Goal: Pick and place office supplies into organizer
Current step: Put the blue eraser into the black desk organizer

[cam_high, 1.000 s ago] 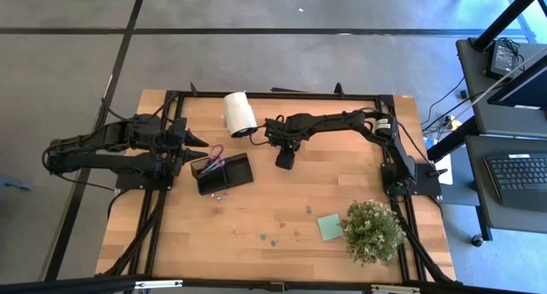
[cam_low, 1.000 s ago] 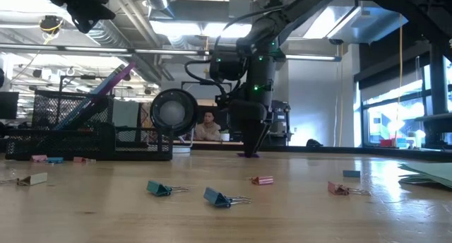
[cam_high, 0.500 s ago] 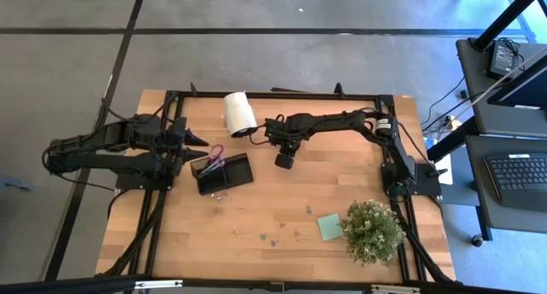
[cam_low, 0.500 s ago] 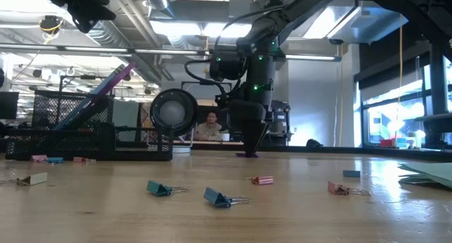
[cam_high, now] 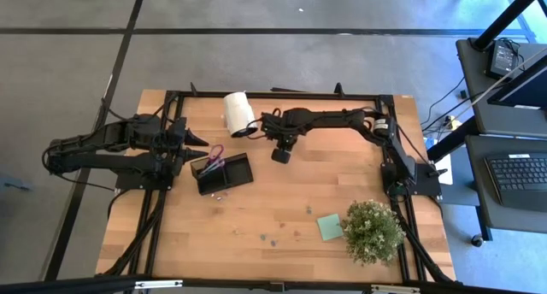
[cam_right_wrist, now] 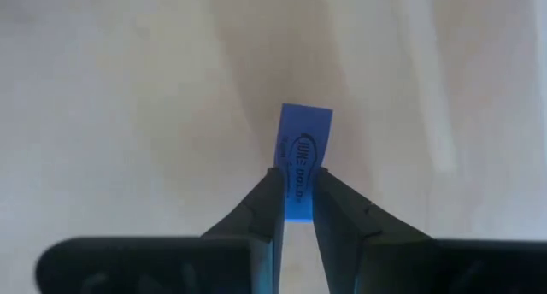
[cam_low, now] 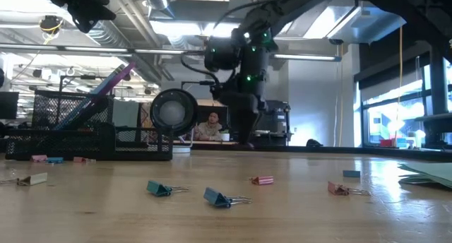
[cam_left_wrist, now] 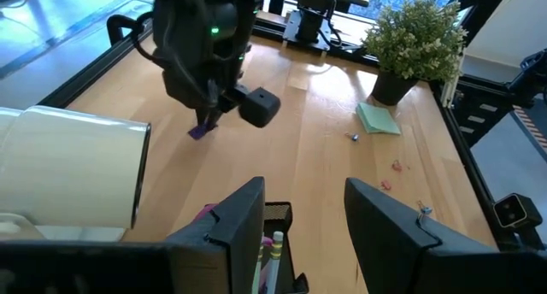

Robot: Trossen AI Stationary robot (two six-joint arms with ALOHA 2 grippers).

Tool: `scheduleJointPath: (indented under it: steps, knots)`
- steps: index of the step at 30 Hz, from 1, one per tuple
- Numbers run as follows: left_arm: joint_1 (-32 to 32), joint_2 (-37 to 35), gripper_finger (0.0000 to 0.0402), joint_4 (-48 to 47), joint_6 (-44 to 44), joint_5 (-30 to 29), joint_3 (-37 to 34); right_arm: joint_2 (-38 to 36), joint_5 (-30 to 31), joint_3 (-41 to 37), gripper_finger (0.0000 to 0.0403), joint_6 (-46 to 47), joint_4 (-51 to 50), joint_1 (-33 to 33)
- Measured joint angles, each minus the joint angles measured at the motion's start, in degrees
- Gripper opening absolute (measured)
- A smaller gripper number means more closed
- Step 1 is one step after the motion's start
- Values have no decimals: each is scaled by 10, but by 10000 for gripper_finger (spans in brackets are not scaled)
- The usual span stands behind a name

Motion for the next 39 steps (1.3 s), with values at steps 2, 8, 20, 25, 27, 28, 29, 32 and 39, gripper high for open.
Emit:
scheduleJointPath:
  steps: [2,8,20,25,27,28,29,32,39]
  knots:
    - [0,0,156,0,0,0,0,0,-4,12,53,-1,-12,7]
    - [0,0,156,0,0,0,0,0,-6,55,53,-3,-32,35]
    - [0,0,156,0,0,0,0,-3,-12,149,53,-32,-13,143]
    - [0,0,156,0,0,0,0,-4,-14,152,53,-76,67,180]
    - [0,0,156,0,0,0,0,-4,-14,152,53,-95,107,190]
    - [0,0,156,0,0,0,0,-3,-13,152,53,-104,130,195]
    - [0,0,156,0,0,0,0,-1,-13,152,53,-110,151,199]
    - [0,0,156,-1,0,0,0,4,-13,152,53,-132,215,209]
    - [0,0,156,-27,-1,0,0,32,-18,152,53,-179,310,212]
